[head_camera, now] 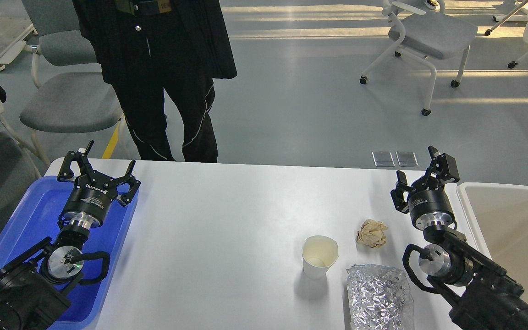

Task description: Tidy desktop

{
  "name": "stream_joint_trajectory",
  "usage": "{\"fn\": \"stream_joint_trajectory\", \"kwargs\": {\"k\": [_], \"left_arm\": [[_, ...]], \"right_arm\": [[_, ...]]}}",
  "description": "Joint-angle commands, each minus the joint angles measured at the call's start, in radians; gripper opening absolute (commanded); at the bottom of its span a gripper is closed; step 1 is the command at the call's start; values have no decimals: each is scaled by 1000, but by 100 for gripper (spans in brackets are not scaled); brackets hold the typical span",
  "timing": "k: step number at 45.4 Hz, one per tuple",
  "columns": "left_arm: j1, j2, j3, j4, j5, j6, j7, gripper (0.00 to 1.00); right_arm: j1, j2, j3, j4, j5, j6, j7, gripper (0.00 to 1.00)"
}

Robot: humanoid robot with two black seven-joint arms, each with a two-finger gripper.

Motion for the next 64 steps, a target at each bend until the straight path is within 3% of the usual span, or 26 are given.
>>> {"fn": "stream_joint_trajectory", "kwargs": {"k": [1,15,33,46,47,53,58,64], "left_arm": [[0,0,0,0,0,0,0,100],[0,0,0,0,0,0,0,100],[-2,0,0,-1,2,-8,2,100],[-2,0,0,-1,2,-8,2,100],[-2,0,1,-1,2,-8,2,100],[-2,0,1,-1,3,-8,2,100],[-2,0,1,-1,3,-8,2,100],[-2,0,1,-1,3,-8,2,100]], "right_arm": [[-10,-27,8,7,4,4,-25,100],[-36,-118,33,145,5,68,-19,100],[-44,-178,16,158,5,81,-30,100],[-22,-279,12,270,-13,137,-220,100],[-19,-294,9,305,-24,137,-252,100],[7,-354,-77,396,-168,137,-346,100],[22,-414,-154,484,-294,140,-381,100],[33,-550,-215,645,-524,162,-392,100]]}}
